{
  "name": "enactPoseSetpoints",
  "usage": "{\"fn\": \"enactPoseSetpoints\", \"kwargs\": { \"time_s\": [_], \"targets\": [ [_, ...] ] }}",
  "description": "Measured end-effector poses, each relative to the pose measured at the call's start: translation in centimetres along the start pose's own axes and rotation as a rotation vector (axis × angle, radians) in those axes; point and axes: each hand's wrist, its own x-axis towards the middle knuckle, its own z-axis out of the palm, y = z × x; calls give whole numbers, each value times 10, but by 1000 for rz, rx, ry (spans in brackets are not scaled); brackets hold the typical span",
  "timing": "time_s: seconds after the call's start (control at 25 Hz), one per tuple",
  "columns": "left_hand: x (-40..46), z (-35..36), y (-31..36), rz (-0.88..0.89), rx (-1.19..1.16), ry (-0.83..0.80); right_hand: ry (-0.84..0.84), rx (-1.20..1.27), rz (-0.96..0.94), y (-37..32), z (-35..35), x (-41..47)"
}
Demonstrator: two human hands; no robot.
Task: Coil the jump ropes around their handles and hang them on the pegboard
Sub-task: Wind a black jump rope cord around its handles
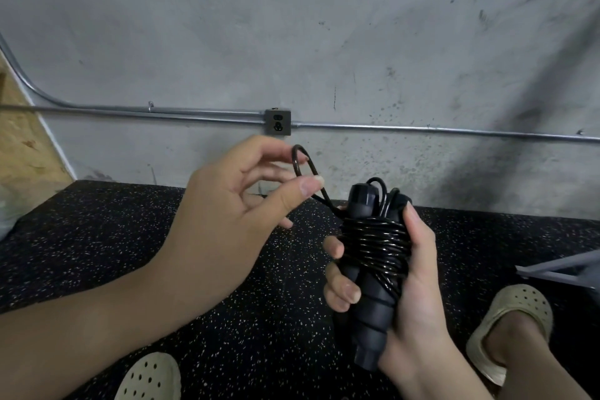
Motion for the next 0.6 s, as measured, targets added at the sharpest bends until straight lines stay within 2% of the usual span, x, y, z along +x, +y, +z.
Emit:
{"fn": "enactPoseSetpoints", "kwargs": {
  "time_s": [0.08, 0.24, 0.44, 0.52, 0.6],
  "targets": [
    [-3, 1, 0, 71, 32, -18, 4, 17, 21, 4, 0, 1],
    [-7, 2, -2, 306, 259, -167, -20, 60, 62, 10, -1, 3],
    [-7, 1, -7, 462, 323, -289, -21, 11, 90, 11, 4, 0],
    [-8, 1, -8, 459, 337, -286, -25, -11, 105, 12, 3, 1],
    [-8, 2, -3, 373, 333, -258, -49, -6, 119, 14, 1, 3]
  ]
}}
